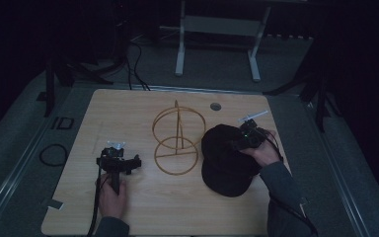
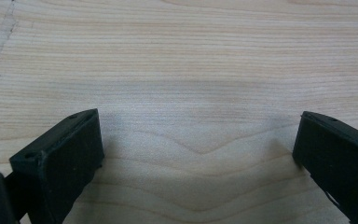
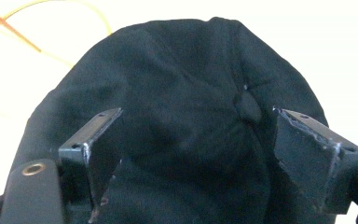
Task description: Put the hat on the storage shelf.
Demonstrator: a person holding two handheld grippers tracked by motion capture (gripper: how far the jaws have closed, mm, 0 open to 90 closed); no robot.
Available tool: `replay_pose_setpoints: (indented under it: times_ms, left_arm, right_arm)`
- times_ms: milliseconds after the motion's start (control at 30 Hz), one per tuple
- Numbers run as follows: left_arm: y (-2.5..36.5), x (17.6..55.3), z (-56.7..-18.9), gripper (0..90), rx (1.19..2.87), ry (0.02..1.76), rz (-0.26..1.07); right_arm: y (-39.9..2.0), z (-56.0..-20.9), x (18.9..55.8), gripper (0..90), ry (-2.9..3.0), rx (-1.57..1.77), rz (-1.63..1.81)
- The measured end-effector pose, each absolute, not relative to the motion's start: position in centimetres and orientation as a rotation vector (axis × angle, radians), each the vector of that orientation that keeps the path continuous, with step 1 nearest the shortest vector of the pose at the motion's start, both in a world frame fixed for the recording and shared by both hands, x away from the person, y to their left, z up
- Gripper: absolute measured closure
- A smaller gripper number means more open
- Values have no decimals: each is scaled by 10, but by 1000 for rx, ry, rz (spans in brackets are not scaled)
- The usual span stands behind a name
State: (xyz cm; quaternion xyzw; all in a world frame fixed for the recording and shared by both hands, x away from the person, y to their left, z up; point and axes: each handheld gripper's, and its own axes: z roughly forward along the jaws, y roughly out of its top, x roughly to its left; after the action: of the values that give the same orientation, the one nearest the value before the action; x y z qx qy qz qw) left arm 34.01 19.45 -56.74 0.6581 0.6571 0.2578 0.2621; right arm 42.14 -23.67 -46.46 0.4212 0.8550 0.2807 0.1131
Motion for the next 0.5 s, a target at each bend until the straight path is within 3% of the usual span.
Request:
replay_pose_setpoints:
  times_ms: [200,500]
  left_arm:
    - [195,340,-567,12,1781,1778,697]
    - [195,340,-567,12,1781,1778,697]
  right_arm:
    - [-229,-475,447,155,2607,1292,803]
    - [-221,-492,445,136,2710,1251,605]
